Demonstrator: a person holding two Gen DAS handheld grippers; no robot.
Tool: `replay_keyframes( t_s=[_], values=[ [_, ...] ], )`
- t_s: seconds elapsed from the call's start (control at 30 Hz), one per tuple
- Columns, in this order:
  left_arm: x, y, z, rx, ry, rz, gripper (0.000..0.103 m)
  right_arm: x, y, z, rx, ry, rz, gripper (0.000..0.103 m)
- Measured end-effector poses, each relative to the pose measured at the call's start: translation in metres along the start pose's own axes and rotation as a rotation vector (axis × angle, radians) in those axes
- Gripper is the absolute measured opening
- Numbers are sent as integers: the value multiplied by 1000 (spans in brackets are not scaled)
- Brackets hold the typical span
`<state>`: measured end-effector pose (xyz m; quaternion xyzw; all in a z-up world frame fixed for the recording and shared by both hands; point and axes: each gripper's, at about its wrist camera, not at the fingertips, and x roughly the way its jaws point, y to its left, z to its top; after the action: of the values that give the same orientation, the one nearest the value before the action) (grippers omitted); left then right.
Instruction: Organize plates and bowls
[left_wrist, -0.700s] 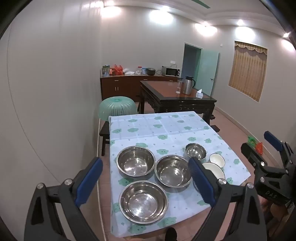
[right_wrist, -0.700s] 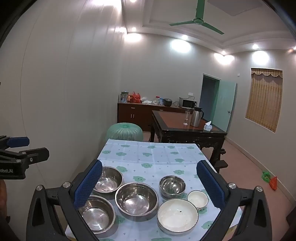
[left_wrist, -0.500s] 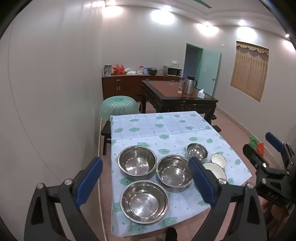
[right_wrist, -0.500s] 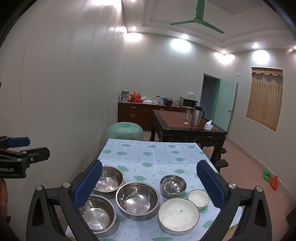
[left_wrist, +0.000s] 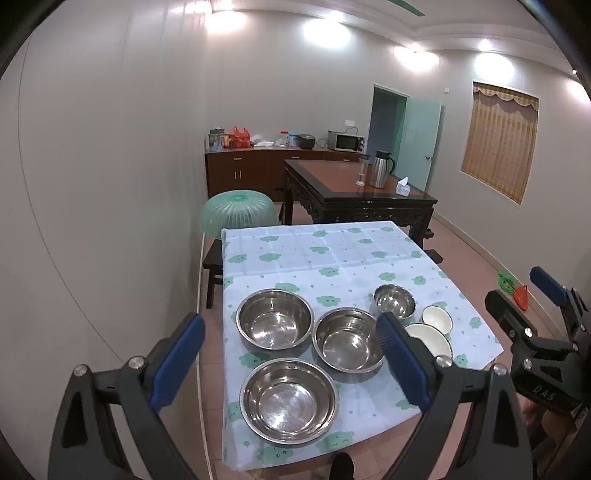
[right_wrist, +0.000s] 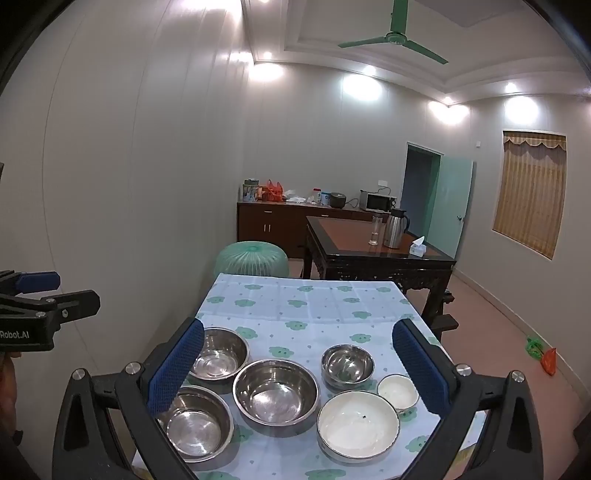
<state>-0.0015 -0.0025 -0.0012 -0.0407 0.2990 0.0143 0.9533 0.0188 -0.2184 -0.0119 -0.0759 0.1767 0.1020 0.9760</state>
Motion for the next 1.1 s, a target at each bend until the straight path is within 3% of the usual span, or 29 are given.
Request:
replay_keyframes(
  t_s=[1.1],
  values=[
    [4,1,-5,-1,10,8,95,5,3,-4,7,24,14,102]
  ],
)
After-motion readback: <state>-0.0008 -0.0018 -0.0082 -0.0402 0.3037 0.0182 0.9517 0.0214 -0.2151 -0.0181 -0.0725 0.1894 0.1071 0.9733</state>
